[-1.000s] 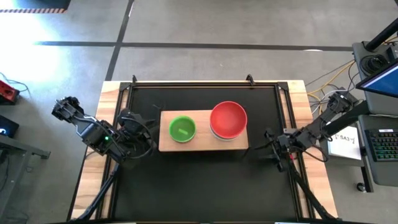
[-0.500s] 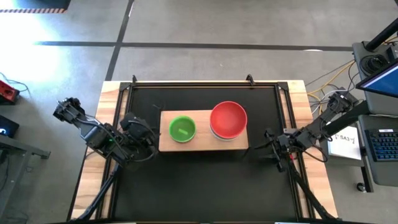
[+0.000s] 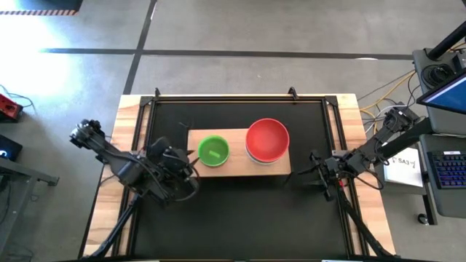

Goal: Place and stack bowls onto a shelf
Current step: Return to Home Position

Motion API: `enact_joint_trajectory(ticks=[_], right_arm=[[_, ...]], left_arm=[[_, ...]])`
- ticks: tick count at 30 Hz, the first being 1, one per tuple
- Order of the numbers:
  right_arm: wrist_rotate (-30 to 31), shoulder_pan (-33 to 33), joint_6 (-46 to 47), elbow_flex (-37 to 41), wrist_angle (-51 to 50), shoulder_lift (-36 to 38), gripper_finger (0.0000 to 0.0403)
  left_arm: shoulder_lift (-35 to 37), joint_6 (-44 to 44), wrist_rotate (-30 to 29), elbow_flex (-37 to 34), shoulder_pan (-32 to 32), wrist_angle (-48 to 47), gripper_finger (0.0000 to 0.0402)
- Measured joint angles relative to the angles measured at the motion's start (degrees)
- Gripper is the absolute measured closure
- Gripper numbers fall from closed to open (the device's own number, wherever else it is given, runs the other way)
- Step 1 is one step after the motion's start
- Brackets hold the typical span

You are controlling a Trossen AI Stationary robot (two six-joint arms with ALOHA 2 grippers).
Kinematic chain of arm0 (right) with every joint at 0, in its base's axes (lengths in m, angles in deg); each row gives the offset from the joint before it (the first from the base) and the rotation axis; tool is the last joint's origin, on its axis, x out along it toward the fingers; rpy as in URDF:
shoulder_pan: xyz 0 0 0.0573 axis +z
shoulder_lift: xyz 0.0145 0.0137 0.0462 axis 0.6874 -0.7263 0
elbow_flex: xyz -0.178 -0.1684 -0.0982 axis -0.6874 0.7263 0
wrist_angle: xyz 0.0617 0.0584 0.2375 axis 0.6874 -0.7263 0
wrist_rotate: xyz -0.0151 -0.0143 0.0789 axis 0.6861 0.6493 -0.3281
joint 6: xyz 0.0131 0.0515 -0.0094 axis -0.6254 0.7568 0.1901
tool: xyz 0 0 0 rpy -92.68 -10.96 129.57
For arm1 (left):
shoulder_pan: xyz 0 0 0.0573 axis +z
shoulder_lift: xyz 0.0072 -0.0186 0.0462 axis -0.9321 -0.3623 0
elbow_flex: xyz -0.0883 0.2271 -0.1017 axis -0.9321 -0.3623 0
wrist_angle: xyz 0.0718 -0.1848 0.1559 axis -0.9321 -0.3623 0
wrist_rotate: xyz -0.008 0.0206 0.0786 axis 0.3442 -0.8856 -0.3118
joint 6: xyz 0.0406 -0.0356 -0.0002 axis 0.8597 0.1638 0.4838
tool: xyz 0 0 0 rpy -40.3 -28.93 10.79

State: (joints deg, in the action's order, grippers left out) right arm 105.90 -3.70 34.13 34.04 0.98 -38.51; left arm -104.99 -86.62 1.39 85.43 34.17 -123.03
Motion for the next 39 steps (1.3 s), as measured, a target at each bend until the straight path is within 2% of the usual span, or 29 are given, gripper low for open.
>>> enact_joint_trajectory(ticks=[12, 21, 25, 28, 33, 39], right_arm=[[0.0, 0.0, 0.0, 0.0, 0.0, 0.0, 0.02], [0.0, 0.0, 0.0, 0.0, 0.0, 0.0, 0.0199], [0.0, 0.0, 0.0, 0.0, 0.0, 0.0, 0.02], [0.0, 0.0, -0.1, 0.0, 0.0, 0.0, 0.02], [0.0, 0.0, -0.1, 0.0, 0.0, 0.0, 0.0199], [0.0, 0.0, -0.1, 0.0, 0.0, 0.0, 0.0199]], left_arm=[[-7.6, 4.6, -1.6, 0.0, 3.6, 9.0, 0.0285], [-9.3, -4.0, -0.6, -2.7, 9.4, 11.3, 0.0285], [-7.6, -8.1, 4.1, -10.7, 11.8, 15.8, 0.0285], [-3.2, -7.5, 6.4, -19.1, 13.1, 25.6, 0.0285], [7.0, -0.7, 7.7, -35.1, 13.5, 47.6, 0.0285], [17.6, 14.9, 9.9, -51.1, 13.4, 70.5, 0.0285]])
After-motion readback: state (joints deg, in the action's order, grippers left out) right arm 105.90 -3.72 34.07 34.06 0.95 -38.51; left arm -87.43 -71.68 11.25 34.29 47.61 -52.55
